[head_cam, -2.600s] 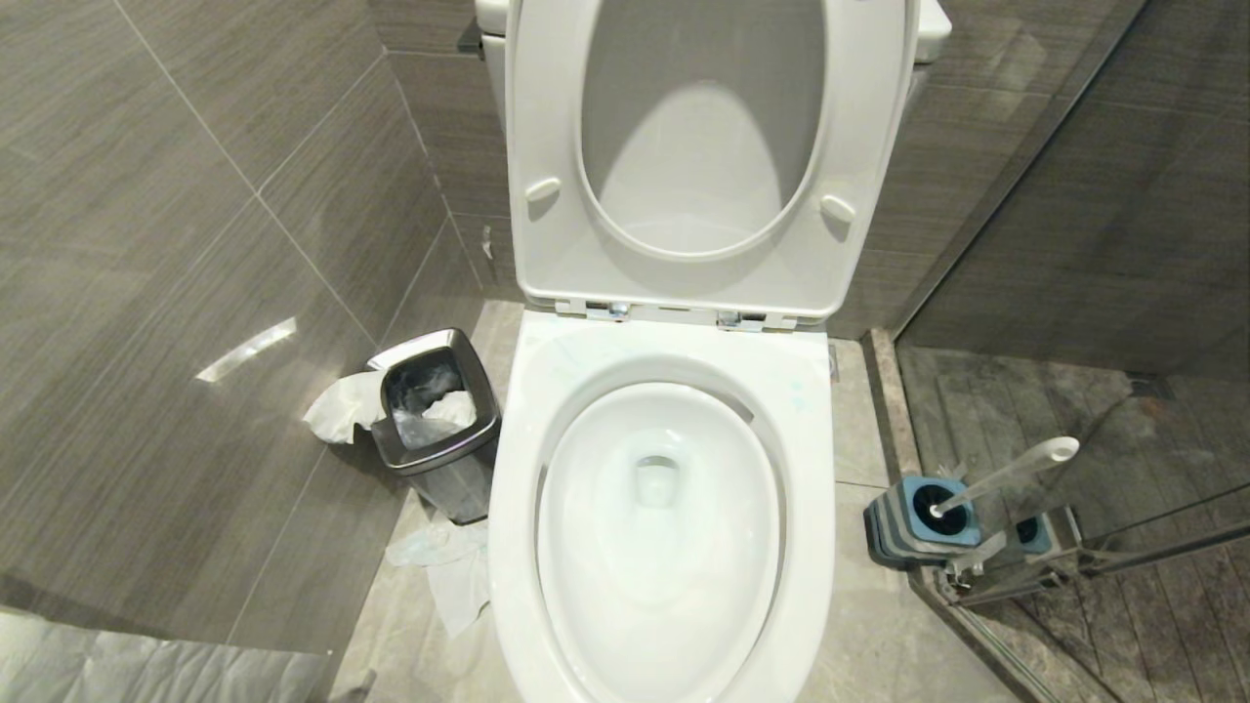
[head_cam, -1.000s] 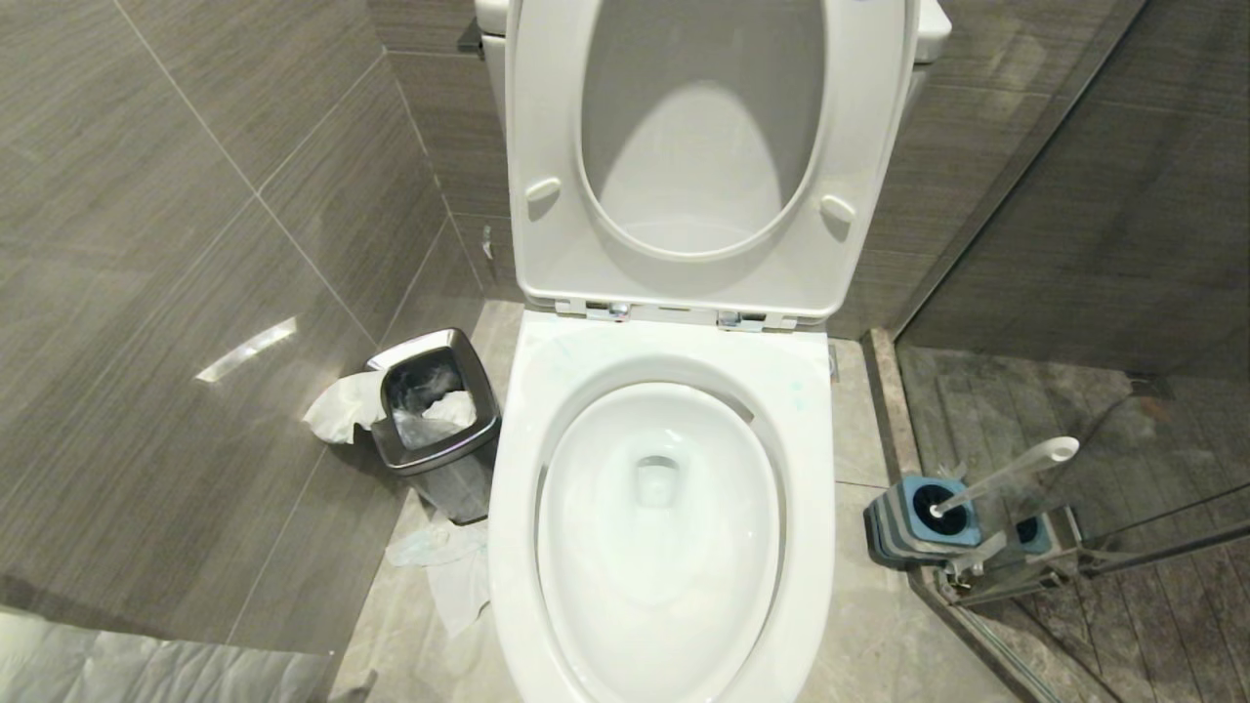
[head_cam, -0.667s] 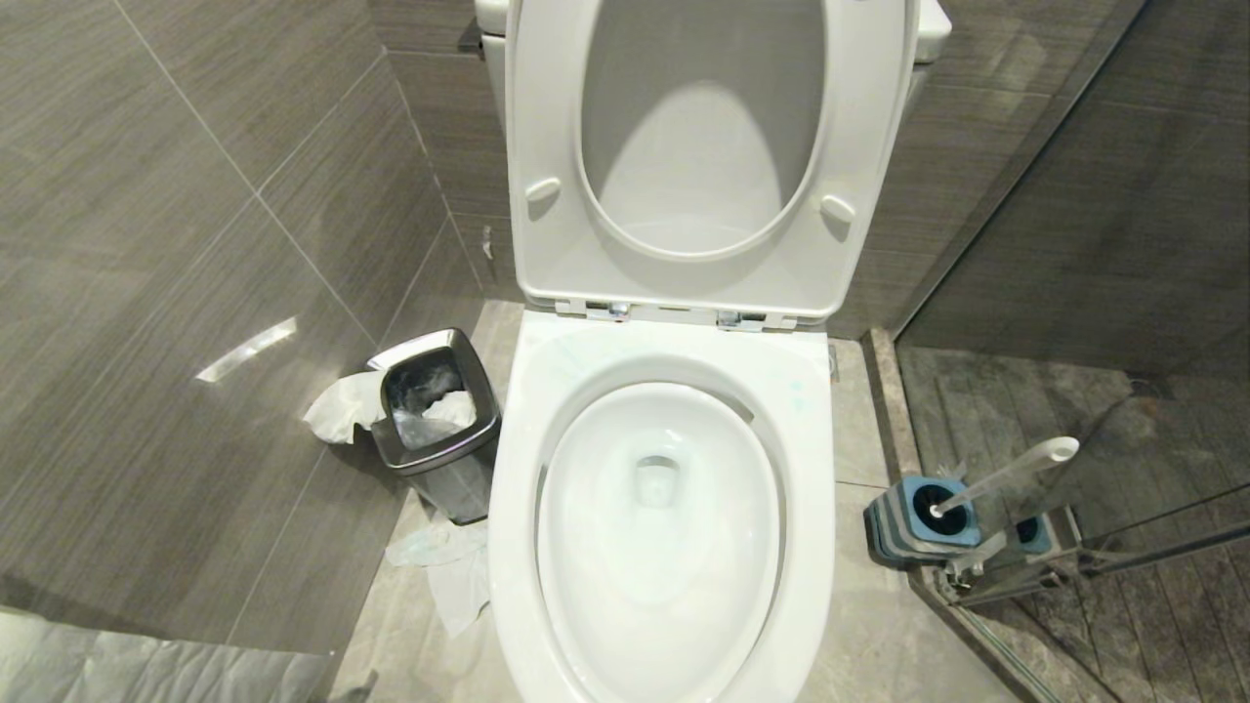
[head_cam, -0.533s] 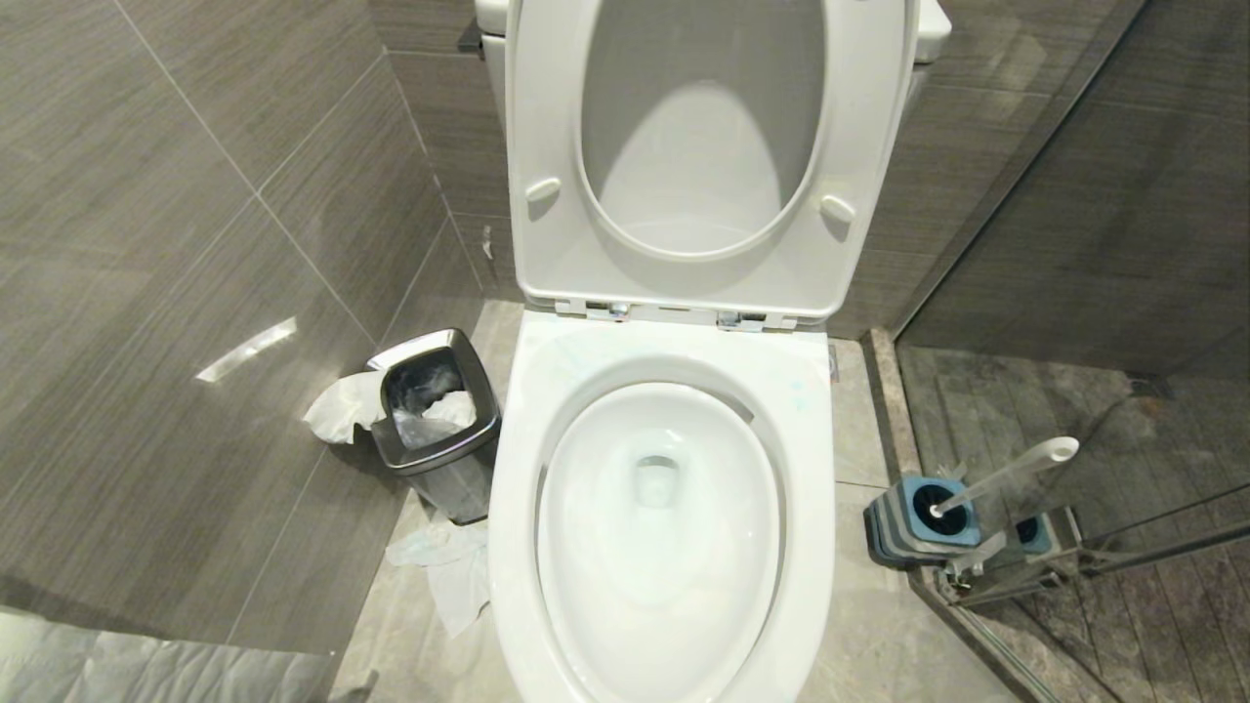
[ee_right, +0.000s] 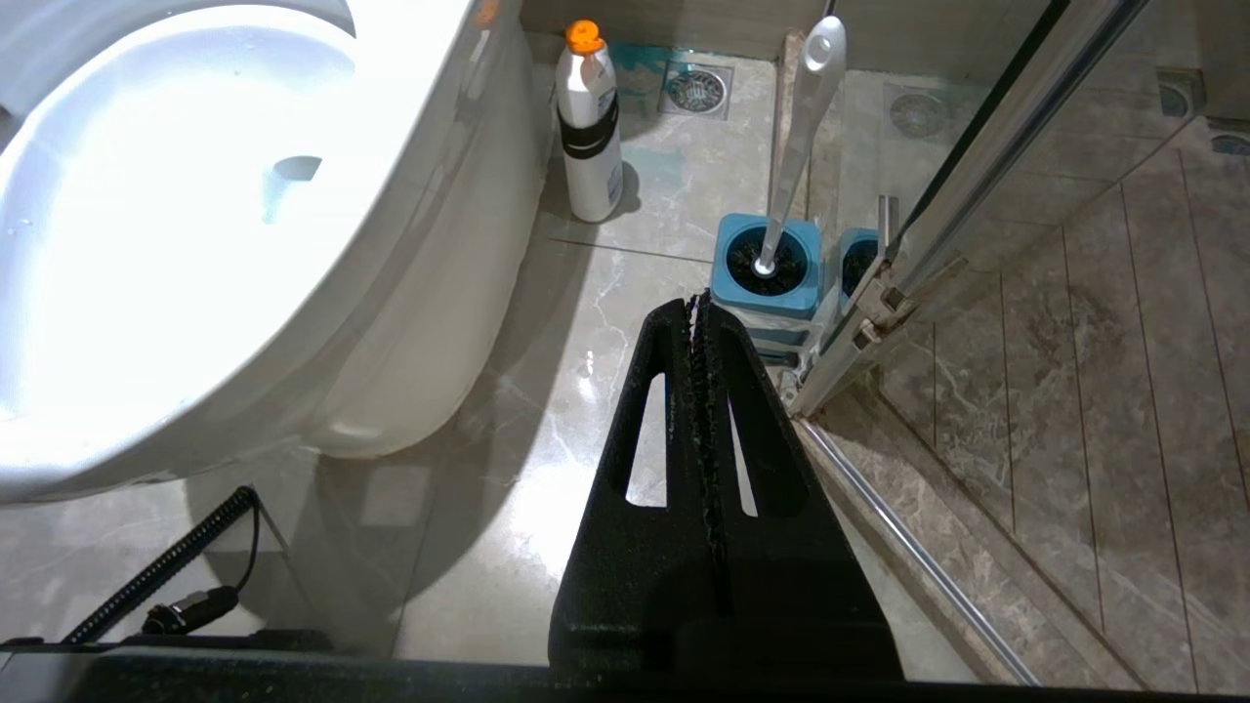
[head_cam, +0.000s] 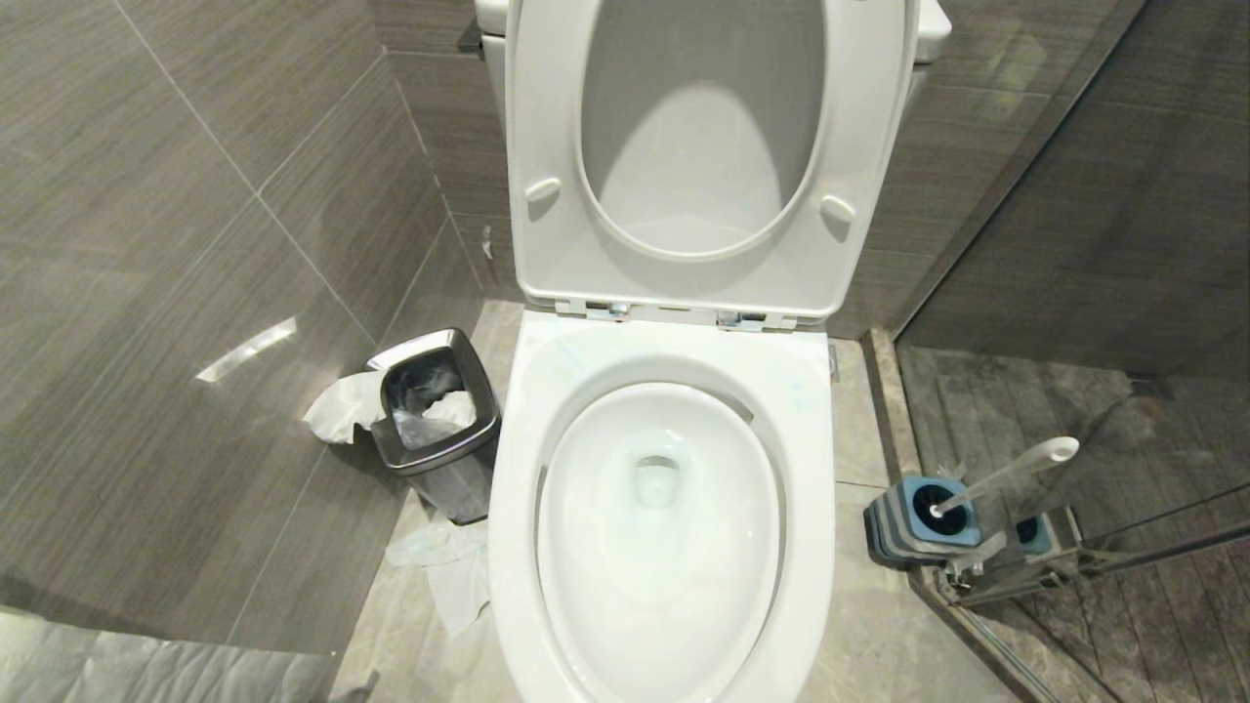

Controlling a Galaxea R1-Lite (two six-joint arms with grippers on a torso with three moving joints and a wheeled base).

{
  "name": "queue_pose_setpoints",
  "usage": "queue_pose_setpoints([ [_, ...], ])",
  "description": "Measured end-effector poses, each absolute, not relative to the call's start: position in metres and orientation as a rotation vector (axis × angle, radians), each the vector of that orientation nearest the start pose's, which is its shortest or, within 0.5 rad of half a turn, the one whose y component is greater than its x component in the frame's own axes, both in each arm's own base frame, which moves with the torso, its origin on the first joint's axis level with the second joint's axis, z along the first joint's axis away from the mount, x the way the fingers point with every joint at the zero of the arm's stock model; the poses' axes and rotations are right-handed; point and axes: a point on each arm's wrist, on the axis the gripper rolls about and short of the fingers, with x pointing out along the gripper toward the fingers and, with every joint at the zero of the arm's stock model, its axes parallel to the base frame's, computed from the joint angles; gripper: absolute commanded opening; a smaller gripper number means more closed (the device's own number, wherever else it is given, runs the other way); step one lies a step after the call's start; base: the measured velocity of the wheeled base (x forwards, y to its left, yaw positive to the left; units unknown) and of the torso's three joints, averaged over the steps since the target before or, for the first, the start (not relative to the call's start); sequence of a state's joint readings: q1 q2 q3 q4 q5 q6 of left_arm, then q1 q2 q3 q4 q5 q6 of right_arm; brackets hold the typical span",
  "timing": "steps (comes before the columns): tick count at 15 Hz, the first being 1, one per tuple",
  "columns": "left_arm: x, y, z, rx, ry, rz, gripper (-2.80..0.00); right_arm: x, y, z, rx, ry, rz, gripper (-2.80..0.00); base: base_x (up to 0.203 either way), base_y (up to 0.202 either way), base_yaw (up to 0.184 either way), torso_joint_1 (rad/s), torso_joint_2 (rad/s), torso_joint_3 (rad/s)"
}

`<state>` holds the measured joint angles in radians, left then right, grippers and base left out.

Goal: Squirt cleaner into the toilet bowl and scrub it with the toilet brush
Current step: Pour in the cleaning agent

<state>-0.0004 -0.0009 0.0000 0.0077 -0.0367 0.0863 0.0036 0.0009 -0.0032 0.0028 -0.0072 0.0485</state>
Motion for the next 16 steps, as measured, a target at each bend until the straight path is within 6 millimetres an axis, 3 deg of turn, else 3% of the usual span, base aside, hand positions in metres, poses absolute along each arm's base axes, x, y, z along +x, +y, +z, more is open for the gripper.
queue_pose_setpoints([
  [16,-0.0229,-0.0008,0.0747,0.086,0.005,-0.038,-2.80,-0.0230,-0.0003,0.0760,0.049,0.001,-0.004,-2.80,0.000,0.000,0.000,0.000,0.00,-0.011],
])
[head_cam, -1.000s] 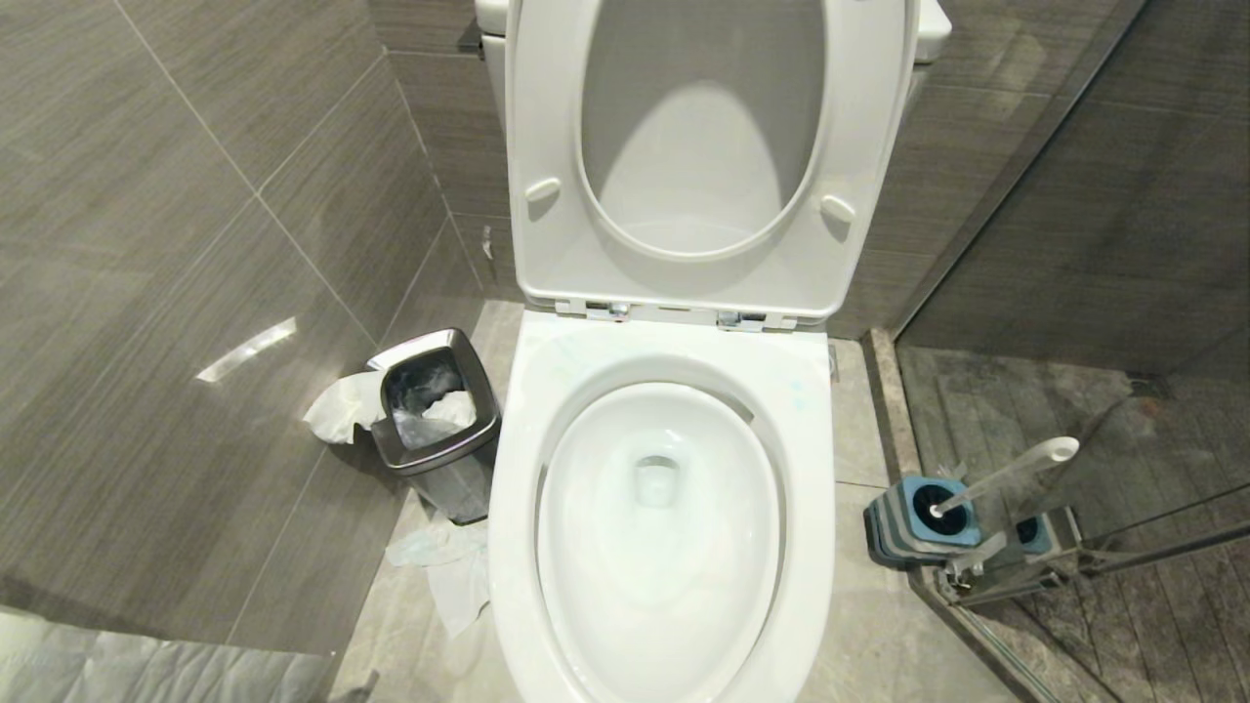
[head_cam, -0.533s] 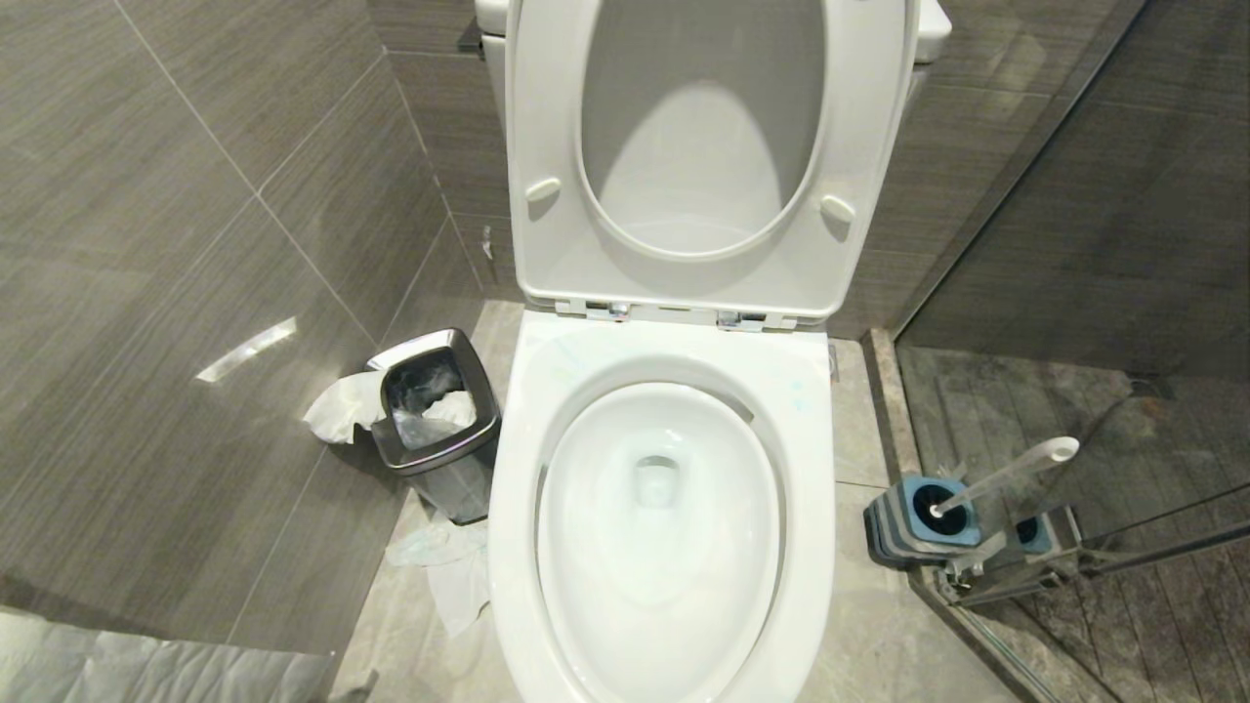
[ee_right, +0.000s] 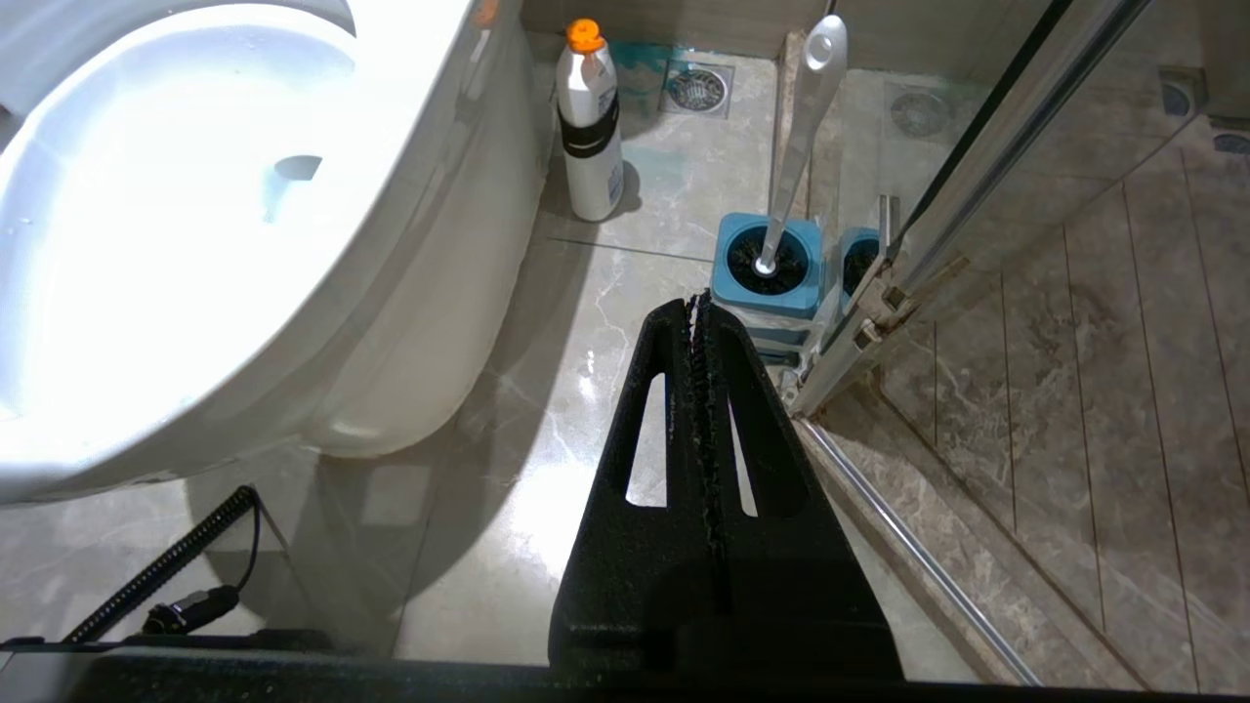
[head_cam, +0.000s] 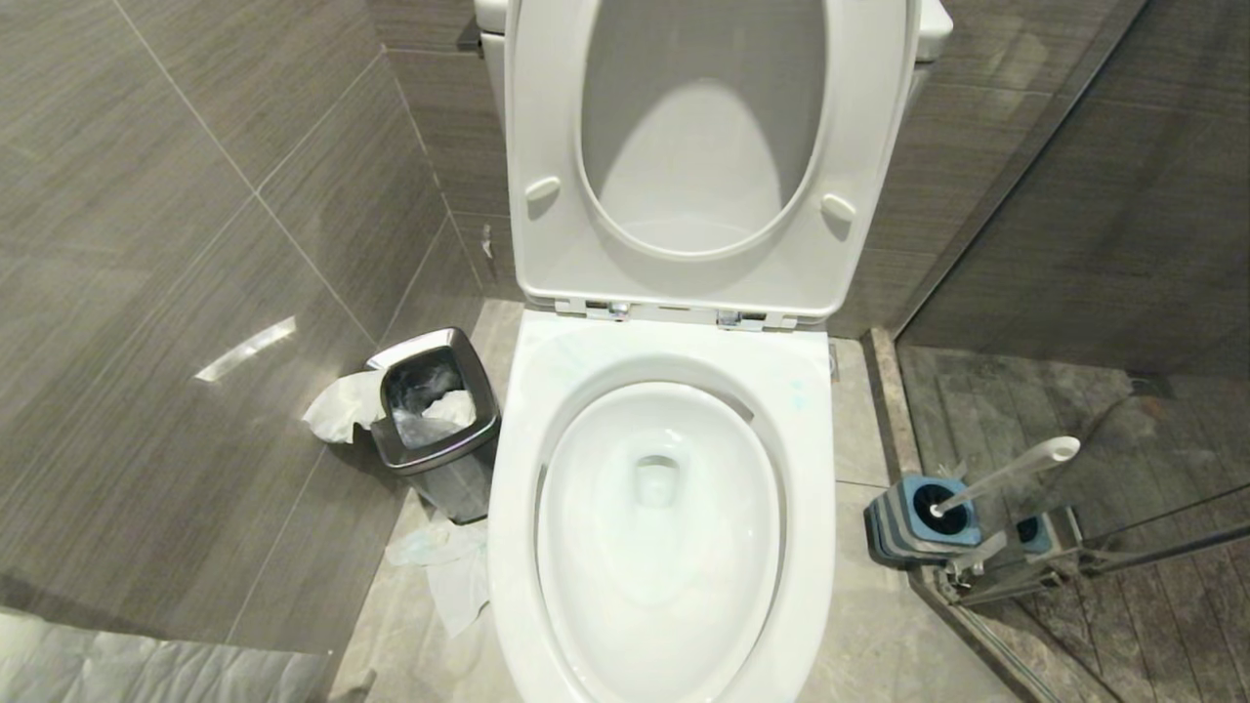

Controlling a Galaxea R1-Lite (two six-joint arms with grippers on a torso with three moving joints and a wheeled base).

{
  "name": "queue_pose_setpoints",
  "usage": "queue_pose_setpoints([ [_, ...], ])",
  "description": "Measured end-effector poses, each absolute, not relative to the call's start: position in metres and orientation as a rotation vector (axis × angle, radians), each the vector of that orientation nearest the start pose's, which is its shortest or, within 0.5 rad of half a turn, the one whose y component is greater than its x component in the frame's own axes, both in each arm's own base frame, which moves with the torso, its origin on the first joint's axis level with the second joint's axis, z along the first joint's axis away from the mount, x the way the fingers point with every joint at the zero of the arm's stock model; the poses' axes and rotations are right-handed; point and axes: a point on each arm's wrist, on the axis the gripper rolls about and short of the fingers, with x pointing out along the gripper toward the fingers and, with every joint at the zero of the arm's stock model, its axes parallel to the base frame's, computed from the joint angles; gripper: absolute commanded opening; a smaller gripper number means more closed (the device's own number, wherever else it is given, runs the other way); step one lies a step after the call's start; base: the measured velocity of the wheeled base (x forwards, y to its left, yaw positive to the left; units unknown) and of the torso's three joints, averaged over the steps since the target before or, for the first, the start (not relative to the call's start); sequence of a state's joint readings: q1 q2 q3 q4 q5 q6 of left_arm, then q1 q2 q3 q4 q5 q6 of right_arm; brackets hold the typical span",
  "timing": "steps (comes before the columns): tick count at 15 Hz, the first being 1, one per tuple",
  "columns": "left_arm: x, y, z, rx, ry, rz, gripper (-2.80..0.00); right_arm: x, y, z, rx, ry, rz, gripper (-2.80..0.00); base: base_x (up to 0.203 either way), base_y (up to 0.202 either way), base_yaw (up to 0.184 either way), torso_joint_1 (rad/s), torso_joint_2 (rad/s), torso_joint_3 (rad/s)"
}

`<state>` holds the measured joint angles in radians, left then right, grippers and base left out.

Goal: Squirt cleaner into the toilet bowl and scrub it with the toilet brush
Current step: Pour in the cleaning agent

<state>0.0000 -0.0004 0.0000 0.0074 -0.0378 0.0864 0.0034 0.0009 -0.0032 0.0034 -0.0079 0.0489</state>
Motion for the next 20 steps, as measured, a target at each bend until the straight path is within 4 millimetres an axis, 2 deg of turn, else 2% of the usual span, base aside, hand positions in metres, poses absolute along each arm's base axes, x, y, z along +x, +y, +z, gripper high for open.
queue_pose_setpoints([
  [20,-0.0228,-0.0009,0.0746,0.088,0.007,-0.039,-2.80,-0.0230,-0.0002,0.0759,0.049,0.002,-0.004,-2.80,0.000,0.000,0.000,0.003,0.00,-0.191],
])
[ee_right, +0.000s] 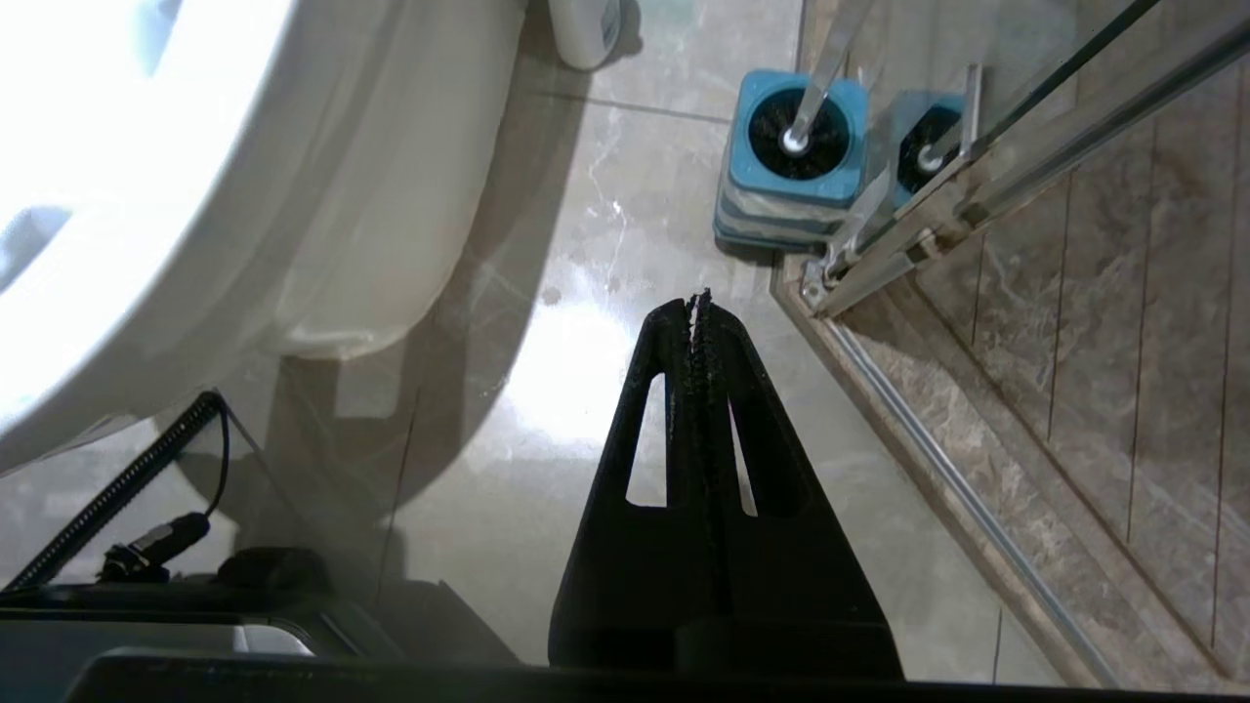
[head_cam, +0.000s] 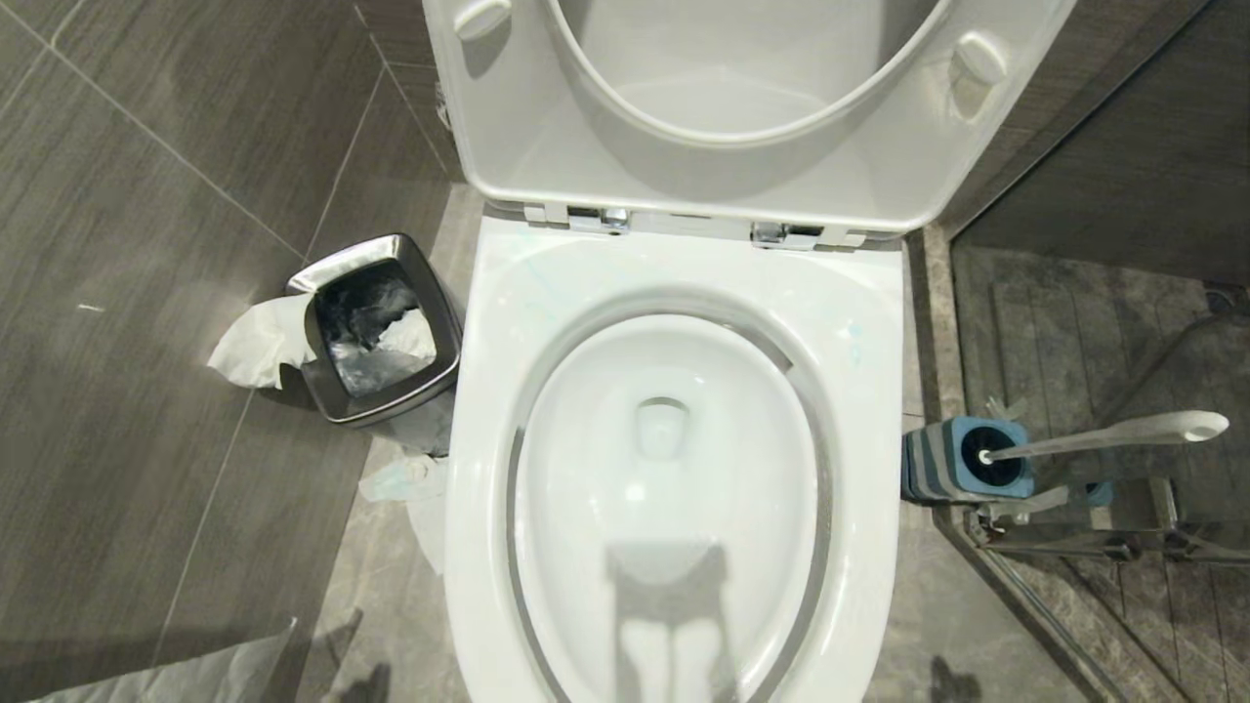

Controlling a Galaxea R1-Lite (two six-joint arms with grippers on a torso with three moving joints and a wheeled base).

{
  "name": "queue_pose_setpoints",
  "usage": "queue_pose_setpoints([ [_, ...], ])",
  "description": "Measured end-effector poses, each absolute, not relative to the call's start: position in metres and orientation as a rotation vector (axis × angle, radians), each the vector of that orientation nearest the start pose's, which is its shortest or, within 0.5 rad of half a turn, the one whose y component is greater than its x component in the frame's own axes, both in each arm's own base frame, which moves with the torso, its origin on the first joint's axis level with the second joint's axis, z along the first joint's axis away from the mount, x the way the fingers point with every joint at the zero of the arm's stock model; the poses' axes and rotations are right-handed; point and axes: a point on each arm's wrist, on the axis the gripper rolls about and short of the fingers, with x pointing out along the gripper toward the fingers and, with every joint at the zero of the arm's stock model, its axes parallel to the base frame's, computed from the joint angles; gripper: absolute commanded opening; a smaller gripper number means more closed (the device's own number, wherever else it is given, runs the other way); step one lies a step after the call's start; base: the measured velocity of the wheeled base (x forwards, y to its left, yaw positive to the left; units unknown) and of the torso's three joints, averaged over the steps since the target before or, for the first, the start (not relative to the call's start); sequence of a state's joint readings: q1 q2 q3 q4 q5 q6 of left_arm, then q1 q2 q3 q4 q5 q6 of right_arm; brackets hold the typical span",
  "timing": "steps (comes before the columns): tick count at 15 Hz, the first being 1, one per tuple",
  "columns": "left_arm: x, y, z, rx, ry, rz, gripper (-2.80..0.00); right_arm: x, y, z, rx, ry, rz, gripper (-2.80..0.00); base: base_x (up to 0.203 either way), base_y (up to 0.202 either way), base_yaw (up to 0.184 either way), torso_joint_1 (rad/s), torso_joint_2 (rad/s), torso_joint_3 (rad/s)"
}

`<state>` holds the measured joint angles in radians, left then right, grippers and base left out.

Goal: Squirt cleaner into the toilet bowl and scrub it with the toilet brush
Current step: Pour in the cleaning agent

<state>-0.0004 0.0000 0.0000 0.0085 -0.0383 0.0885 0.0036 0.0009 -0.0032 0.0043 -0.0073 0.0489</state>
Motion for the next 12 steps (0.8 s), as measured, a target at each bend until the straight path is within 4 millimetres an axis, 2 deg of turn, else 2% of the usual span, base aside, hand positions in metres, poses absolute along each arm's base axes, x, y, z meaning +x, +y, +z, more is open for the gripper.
queue_pose_setpoints([
  [12,-0.0228,-0.0009,0.0746,0.088,0.007,-0.039,-2.80,-0.0229,-0.0003,0.0756,0.049,0.006,-0.004,-2.80,0.000,0.000,0.000,0.004,0.00,-0.193],
])
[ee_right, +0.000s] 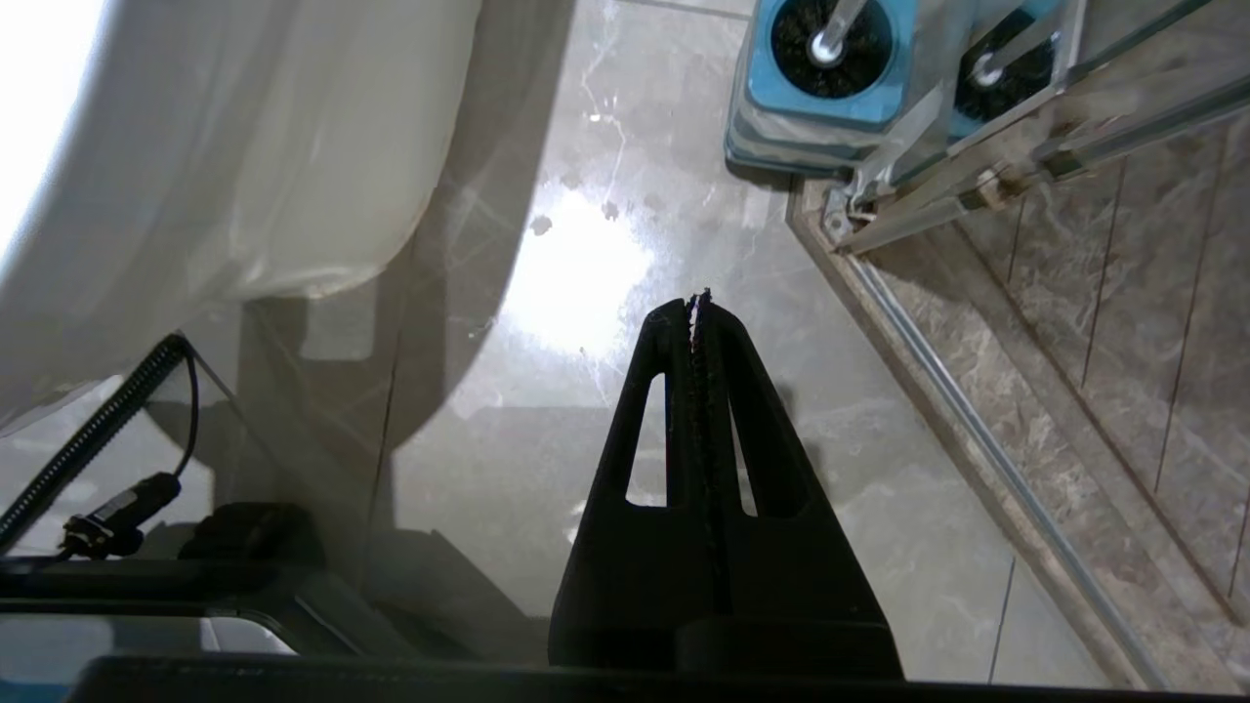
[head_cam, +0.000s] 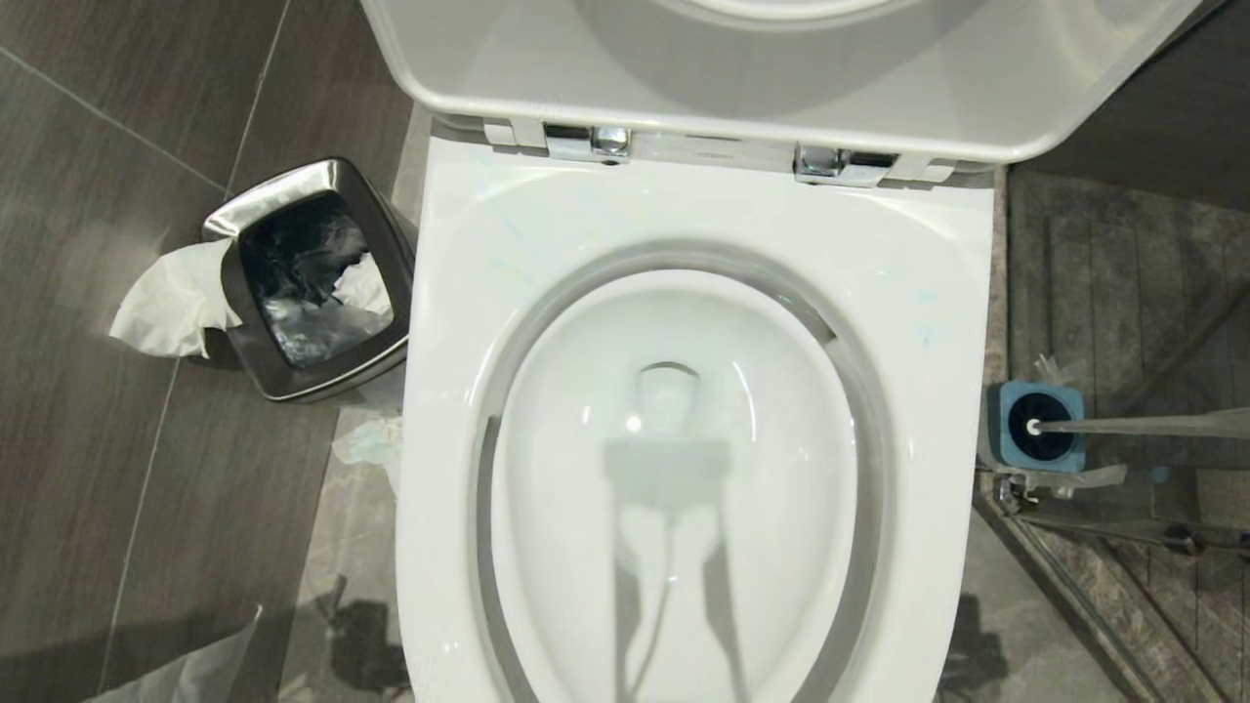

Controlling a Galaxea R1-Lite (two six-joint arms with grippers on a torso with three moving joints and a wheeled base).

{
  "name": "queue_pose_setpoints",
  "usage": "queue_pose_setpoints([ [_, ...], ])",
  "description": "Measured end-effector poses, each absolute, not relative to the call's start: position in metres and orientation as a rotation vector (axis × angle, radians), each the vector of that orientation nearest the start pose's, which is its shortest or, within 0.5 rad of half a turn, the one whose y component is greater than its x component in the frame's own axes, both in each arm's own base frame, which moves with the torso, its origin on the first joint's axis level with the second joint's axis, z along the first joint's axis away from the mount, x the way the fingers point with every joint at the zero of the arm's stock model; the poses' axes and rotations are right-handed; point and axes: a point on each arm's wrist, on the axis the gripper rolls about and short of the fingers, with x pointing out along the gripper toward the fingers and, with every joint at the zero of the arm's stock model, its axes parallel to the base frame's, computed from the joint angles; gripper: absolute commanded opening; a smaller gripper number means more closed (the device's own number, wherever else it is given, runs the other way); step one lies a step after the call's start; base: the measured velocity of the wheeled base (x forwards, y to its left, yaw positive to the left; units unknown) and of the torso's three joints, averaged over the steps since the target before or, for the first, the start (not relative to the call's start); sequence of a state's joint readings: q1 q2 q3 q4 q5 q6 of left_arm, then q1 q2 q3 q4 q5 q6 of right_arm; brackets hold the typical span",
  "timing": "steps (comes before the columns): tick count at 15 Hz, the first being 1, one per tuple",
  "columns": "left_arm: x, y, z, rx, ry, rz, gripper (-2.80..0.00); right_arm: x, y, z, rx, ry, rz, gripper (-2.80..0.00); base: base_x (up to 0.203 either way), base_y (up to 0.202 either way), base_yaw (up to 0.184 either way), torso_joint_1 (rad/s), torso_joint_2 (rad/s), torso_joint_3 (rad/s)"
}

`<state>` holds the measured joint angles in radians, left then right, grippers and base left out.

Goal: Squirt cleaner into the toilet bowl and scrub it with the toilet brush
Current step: Pour in the cleaning agent

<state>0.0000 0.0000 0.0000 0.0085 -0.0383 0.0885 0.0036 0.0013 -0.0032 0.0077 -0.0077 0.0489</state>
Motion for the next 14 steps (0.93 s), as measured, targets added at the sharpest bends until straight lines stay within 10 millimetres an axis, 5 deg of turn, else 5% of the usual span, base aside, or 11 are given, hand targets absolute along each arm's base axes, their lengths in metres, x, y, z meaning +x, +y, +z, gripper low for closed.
queue_pose_setpoints([
  [10,-0.023,-0.001,0.075,0.082,0.007,-0.038,-2.80,-0.025,0.000,0.077,0.048,0.021,-0.008,-2.80,0.000,0.000,0.000,0.000,0.00,-0.013],
  [14,-0.023,-0.001,0.075,0.067,0.008,-0.033,-2.80,-0.043,0.000,0.101,0.047,0.134,-0.007,-2.80,0.000,0.000,0.000,0.000,0.00,0.000],
])
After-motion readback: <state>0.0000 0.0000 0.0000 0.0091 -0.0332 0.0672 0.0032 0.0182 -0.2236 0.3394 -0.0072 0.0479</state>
